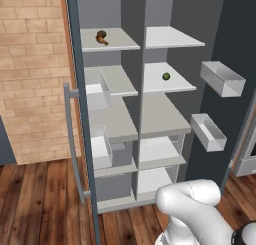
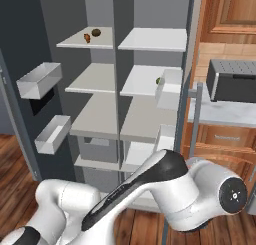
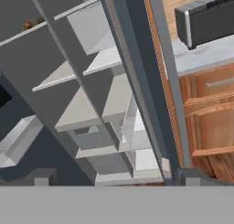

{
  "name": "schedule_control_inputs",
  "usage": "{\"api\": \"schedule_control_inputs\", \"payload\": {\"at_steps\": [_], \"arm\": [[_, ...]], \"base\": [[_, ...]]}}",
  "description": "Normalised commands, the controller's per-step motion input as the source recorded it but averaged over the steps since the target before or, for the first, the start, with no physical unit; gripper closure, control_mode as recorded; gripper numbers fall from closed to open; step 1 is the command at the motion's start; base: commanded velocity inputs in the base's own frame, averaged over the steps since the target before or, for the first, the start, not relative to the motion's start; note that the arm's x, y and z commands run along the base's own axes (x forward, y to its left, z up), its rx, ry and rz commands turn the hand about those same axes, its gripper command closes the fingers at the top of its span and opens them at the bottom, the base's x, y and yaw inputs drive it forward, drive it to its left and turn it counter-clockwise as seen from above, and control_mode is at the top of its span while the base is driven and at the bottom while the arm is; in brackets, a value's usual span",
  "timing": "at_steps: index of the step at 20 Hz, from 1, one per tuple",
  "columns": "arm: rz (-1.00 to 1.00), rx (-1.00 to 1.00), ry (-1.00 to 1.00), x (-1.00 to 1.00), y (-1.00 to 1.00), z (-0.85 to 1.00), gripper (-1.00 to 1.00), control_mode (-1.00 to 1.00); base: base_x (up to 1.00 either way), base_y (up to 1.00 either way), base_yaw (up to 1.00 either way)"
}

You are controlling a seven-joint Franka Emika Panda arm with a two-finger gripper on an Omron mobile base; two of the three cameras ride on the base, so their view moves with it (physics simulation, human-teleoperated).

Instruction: There's a chicken drumstick in the fridge that needs to be moved to the freezer for freezing. Pick up the chicken drumstick from the fridge, place it on any shelf in the freezer, and close the fridge and freezer doors when done.

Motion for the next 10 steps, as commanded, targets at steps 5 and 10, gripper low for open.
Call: {"api": "schedule_control_inputs", "payload": {"at_steps": [5, 10], "arm": [[0.16, 0.16, -0.21, 0.75, 0.0, -0.67, -1.0, -1.0], [0.12, 0.13, -0.06, 0.68, -0.3, -0.43, -1.0, -1.0]], "base": [[0.0, 0.0, 0.0], [0.0, 0.0, 0.0]]}}
